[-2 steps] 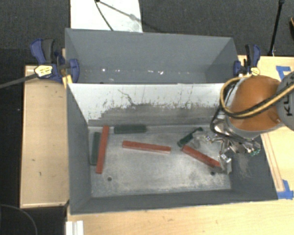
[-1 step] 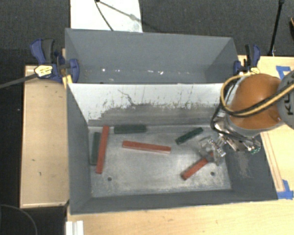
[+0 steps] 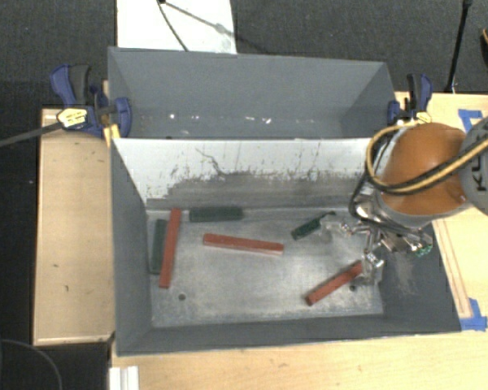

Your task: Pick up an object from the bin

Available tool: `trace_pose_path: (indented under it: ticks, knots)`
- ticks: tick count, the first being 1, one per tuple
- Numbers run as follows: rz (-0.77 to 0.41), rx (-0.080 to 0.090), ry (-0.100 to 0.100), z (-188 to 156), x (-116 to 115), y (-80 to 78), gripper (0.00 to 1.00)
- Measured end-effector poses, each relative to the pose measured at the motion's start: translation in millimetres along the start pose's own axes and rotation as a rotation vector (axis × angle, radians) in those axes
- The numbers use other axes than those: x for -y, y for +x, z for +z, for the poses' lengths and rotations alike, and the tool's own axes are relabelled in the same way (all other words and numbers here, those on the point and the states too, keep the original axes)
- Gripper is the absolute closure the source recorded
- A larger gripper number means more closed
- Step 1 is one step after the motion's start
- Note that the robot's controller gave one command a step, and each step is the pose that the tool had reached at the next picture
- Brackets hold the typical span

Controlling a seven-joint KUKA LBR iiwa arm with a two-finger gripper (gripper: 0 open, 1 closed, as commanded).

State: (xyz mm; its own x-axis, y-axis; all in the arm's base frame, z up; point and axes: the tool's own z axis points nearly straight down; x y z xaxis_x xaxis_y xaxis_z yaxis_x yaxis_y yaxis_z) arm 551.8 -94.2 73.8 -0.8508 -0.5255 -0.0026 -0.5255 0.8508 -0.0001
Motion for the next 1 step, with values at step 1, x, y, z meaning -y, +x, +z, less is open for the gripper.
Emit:
trace_pose_path:
  ticks: [1]
  knots:
    - [0.0,-0.001,-0.001,0.5,-0.1,0.4,1.0]
